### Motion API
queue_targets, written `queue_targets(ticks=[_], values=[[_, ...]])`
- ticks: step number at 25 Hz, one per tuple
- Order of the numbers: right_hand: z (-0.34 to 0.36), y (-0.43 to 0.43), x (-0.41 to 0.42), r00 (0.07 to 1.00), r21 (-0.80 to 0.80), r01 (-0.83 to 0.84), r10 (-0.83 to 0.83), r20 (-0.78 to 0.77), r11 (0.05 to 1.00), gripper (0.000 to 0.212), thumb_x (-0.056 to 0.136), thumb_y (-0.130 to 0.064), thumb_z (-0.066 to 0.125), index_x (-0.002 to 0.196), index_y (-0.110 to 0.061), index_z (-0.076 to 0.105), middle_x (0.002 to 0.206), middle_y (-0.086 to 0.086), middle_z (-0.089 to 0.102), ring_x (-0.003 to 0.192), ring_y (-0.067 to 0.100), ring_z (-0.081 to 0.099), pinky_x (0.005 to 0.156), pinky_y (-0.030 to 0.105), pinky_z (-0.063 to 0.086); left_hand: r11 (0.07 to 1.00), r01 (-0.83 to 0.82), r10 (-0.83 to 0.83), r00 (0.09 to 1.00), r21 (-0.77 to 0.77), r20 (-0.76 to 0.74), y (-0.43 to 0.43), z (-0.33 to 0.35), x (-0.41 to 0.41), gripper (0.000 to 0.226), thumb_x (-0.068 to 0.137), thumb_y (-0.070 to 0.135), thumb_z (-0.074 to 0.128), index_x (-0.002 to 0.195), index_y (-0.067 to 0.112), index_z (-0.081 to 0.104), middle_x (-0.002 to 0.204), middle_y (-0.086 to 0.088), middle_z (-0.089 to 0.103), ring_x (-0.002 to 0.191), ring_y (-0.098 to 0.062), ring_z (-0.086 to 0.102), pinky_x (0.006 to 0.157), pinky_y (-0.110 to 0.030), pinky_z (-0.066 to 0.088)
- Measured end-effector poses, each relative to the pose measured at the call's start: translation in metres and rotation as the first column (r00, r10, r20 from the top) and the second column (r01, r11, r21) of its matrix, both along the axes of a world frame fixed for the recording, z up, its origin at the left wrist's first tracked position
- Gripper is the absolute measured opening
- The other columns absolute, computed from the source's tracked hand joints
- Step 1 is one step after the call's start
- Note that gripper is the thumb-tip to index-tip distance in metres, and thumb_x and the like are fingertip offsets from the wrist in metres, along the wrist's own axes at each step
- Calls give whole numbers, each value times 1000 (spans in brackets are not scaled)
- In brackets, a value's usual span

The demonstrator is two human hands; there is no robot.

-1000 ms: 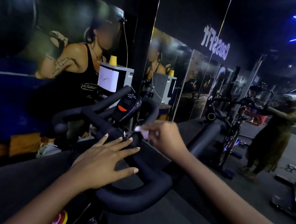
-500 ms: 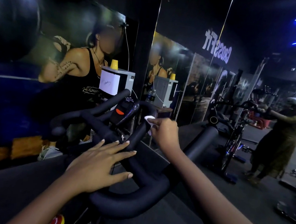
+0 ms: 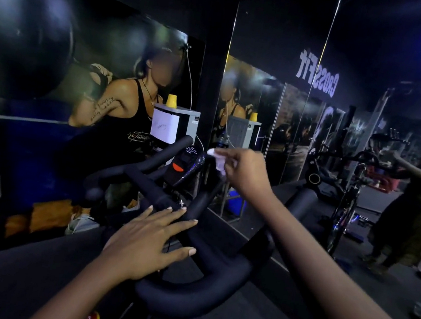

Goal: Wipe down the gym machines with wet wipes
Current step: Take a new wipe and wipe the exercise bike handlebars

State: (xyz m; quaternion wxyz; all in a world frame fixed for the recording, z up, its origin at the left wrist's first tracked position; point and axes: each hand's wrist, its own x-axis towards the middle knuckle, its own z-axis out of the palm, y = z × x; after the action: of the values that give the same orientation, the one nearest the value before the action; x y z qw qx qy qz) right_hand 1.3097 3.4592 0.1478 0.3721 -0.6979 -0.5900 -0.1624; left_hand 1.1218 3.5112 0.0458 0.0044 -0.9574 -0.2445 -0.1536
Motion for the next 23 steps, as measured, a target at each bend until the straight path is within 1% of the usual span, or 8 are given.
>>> queue_targets(ticks=[2,5,9,12,14,16,19,23], values=[[11,22,8,994,-27,78,-75,82,997,34,91,2,48,118,-9,64,105,14,69,67,4,64,60,8,43,1000,-11,11,1000,1,-2,0,0,0,115,42,92,-25,144,53,11,158,20,2,145,-2,2,113,-23,-8],[-10,44,22,973,-187,170,-135,186,968,34,87,4,49,110,-13,69,102,17,68,93,32,64,81,36,50,1000,-17,17,1000,6,-3,-2,0,-1,116,42,91,-26,145,53,11,158,20,1,145,-4,2,114,-26,-7],[-52,34,6,940,-194,212,-145,309,958,24,82,-5,50,99,-10,65,100,12,65,94,32,62,74,35,46,1000,-14,13,1000,16,18,0,-2,0,118,41,91,-27,144,53,13,158,19,4,145,-4,7,114,-25,-5],[-74,4,-19,930,-162,86,-21,366,983,20,78,-7,55,96,-8,63,94,11,65,87,32,62,66,36,45,1000,-7,6,1000,21,24,1,-2,0,119,40,91,-28,145,52,14,158,19,5,145,-4,8,114,-24,-3],[-81,-14,-22,945,-209,-45,109,307,977,25,76,-7,55,98,-10,65,90,9,68,84,28,63,66,32,43,1000,4,-4,1000,21,27,2,-1,0,120,40,91,-27,145,51,16,158,19,6,145,-4,8,114,-24,-3],[-80,-21,-14,958,-211,-163,206,199,964,35,72,-1,53,99,-15,72,87,6,72,81,16,62,67,16,40,1000,10,-11,1000,25,18,4,0,-1,119,41,91,-25,145,50,17,158,18,7,145,-4,9,114,-23,-1],[-70,-24,-2,982,-28,-185,186,42,982,42,68,11,56,97,-14,75,81,7,73,84,-3,56,65,-6,32,1000,8,-8,999,5,45,5,-1,-2,107,51,94,-8,144,50,23,157,18,16,144,-4,15,114,-22,7],[-66,-35,-18,977,30,-138,141,-162,990,35,77,6,57,99,-15,74,63,2,69,60,-14,52,57,-2,34,978,150,-81,915,-145,395,6,-5,-9,67,80,66,33,135,32,50,143,9,45,131,-6,41,113,-24,26]])
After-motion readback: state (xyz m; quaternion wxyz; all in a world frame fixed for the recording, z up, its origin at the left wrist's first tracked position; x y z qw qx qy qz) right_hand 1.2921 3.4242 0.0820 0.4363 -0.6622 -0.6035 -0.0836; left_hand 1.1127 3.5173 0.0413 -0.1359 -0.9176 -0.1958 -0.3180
